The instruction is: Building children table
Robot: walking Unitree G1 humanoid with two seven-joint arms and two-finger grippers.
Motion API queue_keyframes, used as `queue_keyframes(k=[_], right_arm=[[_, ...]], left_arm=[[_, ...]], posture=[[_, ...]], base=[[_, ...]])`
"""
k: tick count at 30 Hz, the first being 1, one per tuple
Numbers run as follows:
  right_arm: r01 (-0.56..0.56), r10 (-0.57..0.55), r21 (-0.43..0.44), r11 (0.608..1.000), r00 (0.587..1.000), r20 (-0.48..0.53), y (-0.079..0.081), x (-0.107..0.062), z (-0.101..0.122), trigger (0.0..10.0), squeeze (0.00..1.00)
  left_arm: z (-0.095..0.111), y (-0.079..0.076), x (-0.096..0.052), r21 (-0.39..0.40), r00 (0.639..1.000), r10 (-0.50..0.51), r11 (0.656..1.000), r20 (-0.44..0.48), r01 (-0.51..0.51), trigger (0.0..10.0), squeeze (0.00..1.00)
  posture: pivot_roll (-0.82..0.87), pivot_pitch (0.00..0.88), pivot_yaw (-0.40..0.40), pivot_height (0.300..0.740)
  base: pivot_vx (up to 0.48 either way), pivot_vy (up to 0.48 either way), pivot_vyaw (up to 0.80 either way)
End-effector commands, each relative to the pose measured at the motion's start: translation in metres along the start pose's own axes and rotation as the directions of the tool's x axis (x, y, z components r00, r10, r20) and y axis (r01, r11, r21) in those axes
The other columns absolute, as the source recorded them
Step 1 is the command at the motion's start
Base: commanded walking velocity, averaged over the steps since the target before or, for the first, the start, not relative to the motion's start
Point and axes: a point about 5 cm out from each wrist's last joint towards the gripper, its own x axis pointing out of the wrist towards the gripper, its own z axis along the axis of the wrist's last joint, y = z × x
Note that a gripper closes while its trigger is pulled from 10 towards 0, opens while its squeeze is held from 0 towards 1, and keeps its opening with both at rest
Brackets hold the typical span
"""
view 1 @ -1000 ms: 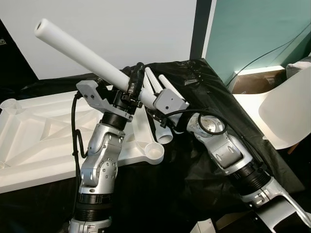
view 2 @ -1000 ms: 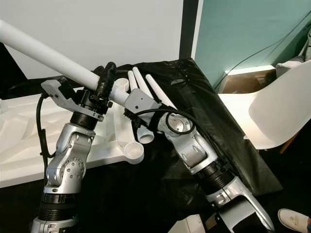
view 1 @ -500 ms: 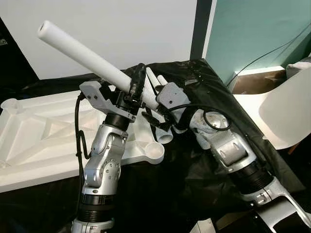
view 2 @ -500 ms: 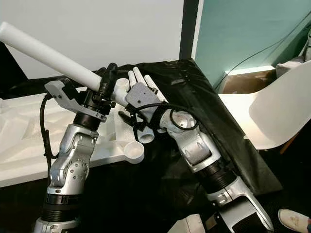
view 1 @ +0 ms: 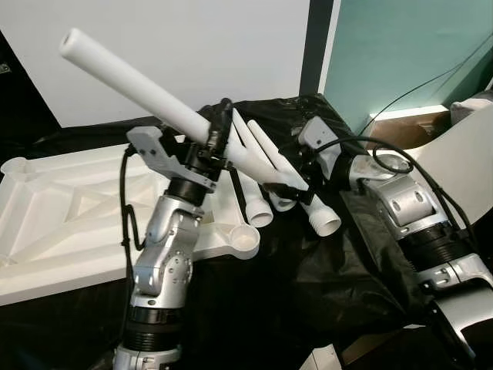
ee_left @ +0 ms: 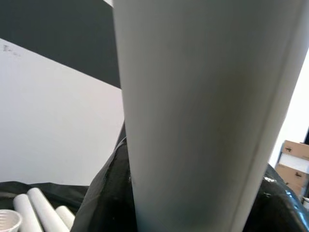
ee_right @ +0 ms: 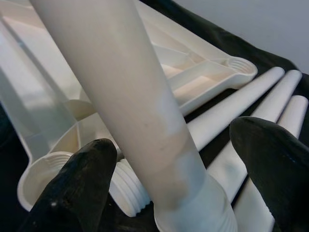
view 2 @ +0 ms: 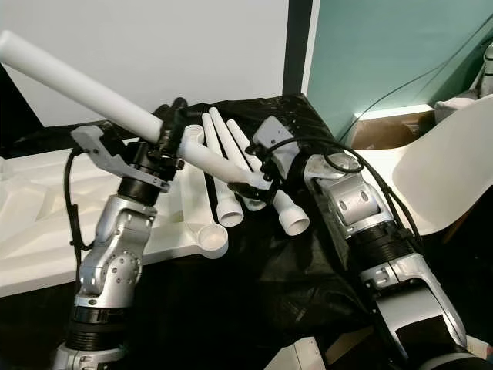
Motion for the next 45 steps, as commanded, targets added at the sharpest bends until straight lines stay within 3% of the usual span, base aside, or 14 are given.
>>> queue_keyframes(k=[1,9,11,12,13,14,24,25,26,32,33,34,42,45], right_arm=[[-0.021,0.021,-0.029,0.999,1.000,0.012,-0.003,0.003,0.006,10.0,0.00],[-0.100,0.103,-0.048,0.994,0.994,0.047,-0.009,0.017,0.013,10.0,0.00],[-0.113,0.115,-0.047,0.992,0.992,0.050,-0.008,0.020,0.013,8.6,0.00],[-0.125,0.127,-0.048,0.991,0.990,0.054,-0.007,0.022,0.013,3.5,0.00],[-0.125,0.127,-0.048,0.991,0.990,0.054,-0.007,0.022,0.013,3.5,0.00],[-0.146,0.148,-0.039,0.989,0.987,0.061,-0.006,0.024,0.012,0.0,0.00],[-0.125,0.125,0.001,0.992,0.990,0.069,-0.006,0.027,0.005,0.0,0.00],[-0.101,0.100,0.012,0.995,0.992,0.079,-0.008,0.027,0.006,0.0,0.00],[-0.072,0.069,0.026,0.997,0.993,0.091,-0.009,0.028,0.008,0.0,0.00],[0.053,-0.065,0.090,0.995,0.988,0.138,-0.009,0.034,0.015,0.0,0.00],[0.095,-0.113,0.116,0.989,0.982,0.151,-0.008,0.036,0.017,0.0,0.00],[0.127,-0.148,0.135,0.983,0.975,0.163,-0.008,0.038,0.019,0.0,0.00],[0.208,-0.258,0.213,0.955,0.936,0.241,0.007,0.044,0.038,0.0,0.00],[0.239,-0.315,0.273,0.932,0.905,0.286,0.016,0.044,0.054,0.0,0.00]], left_arm=[[0.004,-0.006,0.002,0.008,0.995,-0.101,0.995,0.013,0.101,0.0,0.00],[0.005,-0.009,0.002,0.011,0.994,-0.113,0.994,0.009,0.113,0.0,0.00],[0.004,-0.009,0.002,0.012,0.993,-0.114,0.993,0.008,0.114,0.0,0.00],[0.004,-0.010,0.001,0.012,0.993,-0.116,0.993,0.007,0.116,0.0,0.00],[0.004,-0.010,0.001,0.012,0.993,-0.116,0.993,0.007,0.116,0.0,0.00],[0.005,-0.011,0.001,0.009,0.993,-0.120,0.993,0.008,0.120,0.0,0.00],[0.004,-0.012,0.000,0.006,0.993,-0.122,0.993,0.005,0.122,0.0,0.00],[0.003,-0.011,0.001,0.010,0.993,-0.115,0.993,0.000,0.115,2.4,1.00],[0.003,-0.011,0.001,0.005,0.992,-0.122,0.992,-0.003,0.122,10.0,1.00],[0.001,-0.012,0.002,0.004,0.993,-0.116,0.993,-0.011,0.116,10.0,1.00],[0.001,-0.013,0.002,-0.008,0.993,-0.119,0.993,-0.016,0.118,10.0,0.07],[0.000,-0.014,0.000,-0.024,0.992,-0.126,0.992,-0.023,0.126,10.0,0.00],[-0.010,-0.022,-0.018,-0.105,0.959,-0.245,0.967,-0.140,0.231,10.0,0.00],[-0.020,-0.022,-0.038,-0.119,0.893,-0.346,0.938,-0.288,0.325,10.0,0.00]], posture=[[0.01,0.000,0.040,0.740],[0.03,0.000,0.035,0.740],[0.03,0.000,0.034,0.740],[0.03,0.000,0.034,0.740],[0.03,0.000,0.034,0.740],[0.04,0.000,0.033,0.740],[0.04,0.000,0.036,0.740],[0.03,0.000,0.037,0.740],[0.03,0.000,0.037,0.740],[0.02,0.000,0.037,0.740],[0.01,0.000,0.039,0.740],[0.01,0.000,0.039,0.740],[-0.01,0.000,0.048,0.740],[-0.01,0.000,0.047,0.740]], base=[[0.000,0.000,0.00],[0.000,0.000,0.00],[0.000,0.000,0.00],[0.000,0.000,0.00],[0.000,0.000,0.00],[0.000,0.000,0.00],[0.000,0.000,0.00],[0.000,0.000,0.00],[0.000,0.000,0.00],[0.000,0.000,0.00],[0.000,0.000,0.00],[0.000,0.000,0.00],[0.000,0.000,0.00],[0.000,0.000,0.00]])
